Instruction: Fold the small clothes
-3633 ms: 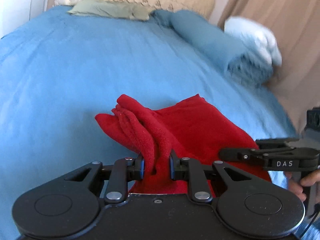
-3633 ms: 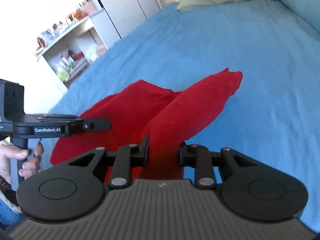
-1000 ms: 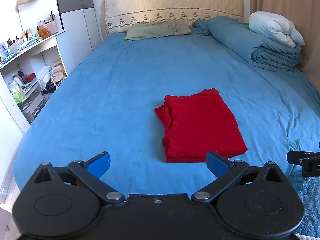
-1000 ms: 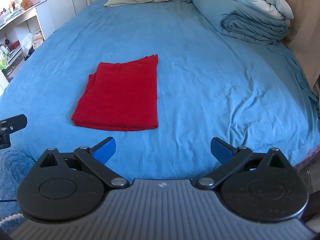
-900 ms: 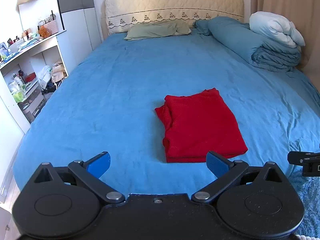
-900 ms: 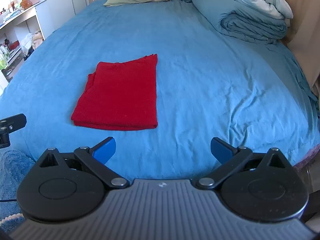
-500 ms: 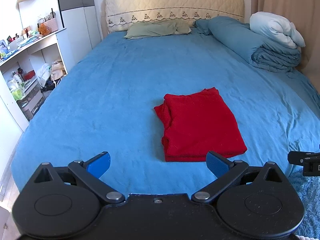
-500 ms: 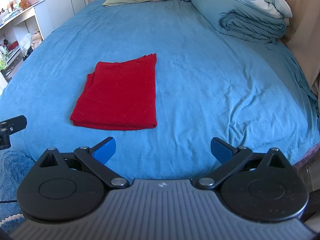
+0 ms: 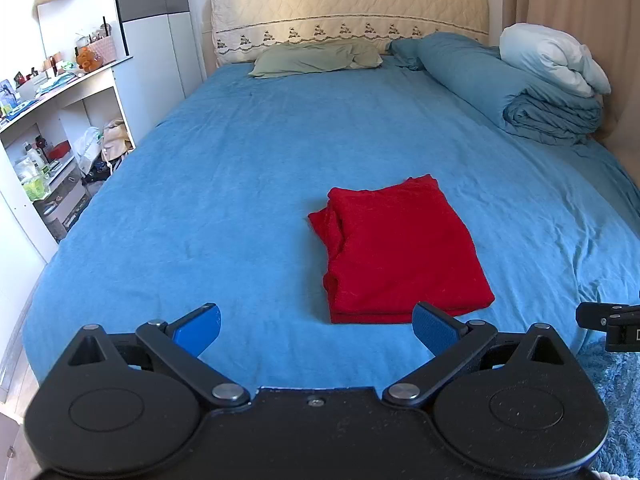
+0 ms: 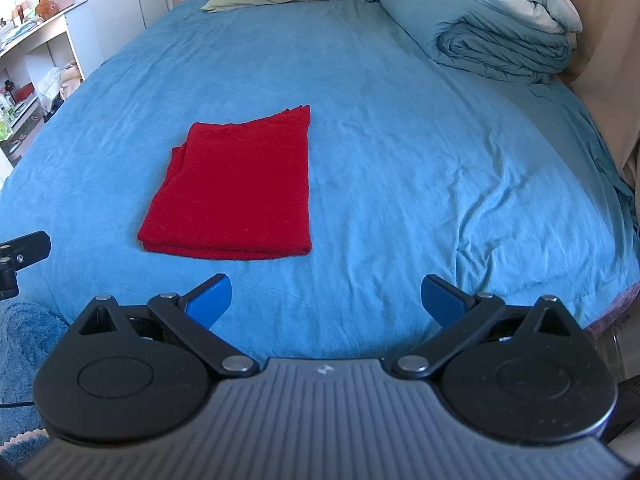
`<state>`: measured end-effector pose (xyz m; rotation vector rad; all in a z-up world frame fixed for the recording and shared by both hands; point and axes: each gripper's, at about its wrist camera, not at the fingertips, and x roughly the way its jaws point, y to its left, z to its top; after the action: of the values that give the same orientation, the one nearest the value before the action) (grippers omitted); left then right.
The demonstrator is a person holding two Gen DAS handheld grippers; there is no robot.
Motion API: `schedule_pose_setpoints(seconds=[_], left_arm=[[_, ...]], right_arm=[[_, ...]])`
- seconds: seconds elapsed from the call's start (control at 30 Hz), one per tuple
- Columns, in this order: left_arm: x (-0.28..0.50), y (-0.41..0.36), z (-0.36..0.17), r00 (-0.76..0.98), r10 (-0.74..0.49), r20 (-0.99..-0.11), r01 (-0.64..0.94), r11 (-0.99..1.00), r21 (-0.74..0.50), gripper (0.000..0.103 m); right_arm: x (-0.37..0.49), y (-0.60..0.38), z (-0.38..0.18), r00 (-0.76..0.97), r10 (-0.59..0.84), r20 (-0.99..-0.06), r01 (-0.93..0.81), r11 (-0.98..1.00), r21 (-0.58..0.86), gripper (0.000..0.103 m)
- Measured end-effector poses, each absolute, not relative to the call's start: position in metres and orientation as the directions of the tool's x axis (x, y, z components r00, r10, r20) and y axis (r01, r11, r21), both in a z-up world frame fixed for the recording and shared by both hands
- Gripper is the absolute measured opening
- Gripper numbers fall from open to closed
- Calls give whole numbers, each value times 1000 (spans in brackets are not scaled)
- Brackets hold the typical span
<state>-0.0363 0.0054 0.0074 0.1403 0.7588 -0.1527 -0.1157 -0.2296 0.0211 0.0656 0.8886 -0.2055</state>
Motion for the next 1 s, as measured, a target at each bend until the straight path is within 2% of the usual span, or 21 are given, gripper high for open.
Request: schedule_pose_setpoints(seconds=[1.0], left_arm=[[-39, 12, 11, 737, -105, -668, 194, 979, 60, 103]], right_arm=[[-117, -228, 23, 620, -155, -769, 210, 977, -28, 103]])
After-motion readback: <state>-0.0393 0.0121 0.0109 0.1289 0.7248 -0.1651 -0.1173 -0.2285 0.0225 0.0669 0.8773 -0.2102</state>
